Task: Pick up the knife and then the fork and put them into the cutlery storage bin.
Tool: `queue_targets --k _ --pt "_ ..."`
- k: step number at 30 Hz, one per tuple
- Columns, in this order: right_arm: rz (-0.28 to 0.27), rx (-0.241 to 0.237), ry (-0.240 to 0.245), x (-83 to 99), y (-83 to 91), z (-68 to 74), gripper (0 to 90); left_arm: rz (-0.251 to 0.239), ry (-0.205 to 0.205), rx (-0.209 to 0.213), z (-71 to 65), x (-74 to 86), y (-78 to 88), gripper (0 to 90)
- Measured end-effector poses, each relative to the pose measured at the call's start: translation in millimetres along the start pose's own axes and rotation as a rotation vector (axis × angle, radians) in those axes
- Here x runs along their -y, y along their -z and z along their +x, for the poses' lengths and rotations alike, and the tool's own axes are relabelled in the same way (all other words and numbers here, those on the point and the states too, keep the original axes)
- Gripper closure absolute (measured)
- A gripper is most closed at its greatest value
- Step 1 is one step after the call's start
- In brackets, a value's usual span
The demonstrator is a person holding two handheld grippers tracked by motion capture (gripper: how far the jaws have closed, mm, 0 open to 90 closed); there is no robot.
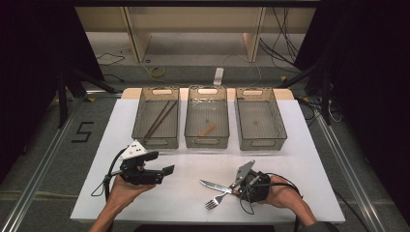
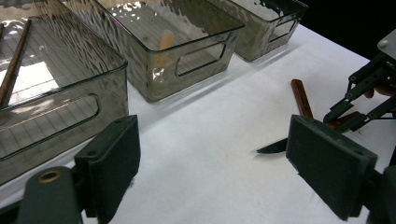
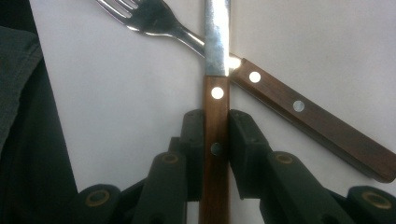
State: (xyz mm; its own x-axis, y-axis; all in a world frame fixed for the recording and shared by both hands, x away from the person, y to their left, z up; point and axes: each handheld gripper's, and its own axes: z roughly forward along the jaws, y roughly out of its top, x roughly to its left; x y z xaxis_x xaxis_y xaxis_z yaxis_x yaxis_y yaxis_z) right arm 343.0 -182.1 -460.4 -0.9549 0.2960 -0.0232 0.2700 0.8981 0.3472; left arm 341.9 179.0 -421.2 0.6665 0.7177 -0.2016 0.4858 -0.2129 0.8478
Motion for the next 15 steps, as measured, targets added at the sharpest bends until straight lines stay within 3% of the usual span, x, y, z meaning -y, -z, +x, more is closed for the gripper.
queue_targets --k 5,7,15 --pt "-0.006 0.004 -0.005 -0.2 0.5 0.6 77.0 -0.014 0.025 0.02 1.5 -0.2 0.6 17.1" --pt "-0.008 -0.001 -0.013 -0.4 1.9 0.5 77.1 -0.015 0.017 0.014 1.6 -0.3 0.9 17.1" --pt "-0.105 0.032 -0.067 -0.9 16.8 -6.5 77.1 -0.039 0.03 0.007 3.1 -0.7 3.4 17.0"
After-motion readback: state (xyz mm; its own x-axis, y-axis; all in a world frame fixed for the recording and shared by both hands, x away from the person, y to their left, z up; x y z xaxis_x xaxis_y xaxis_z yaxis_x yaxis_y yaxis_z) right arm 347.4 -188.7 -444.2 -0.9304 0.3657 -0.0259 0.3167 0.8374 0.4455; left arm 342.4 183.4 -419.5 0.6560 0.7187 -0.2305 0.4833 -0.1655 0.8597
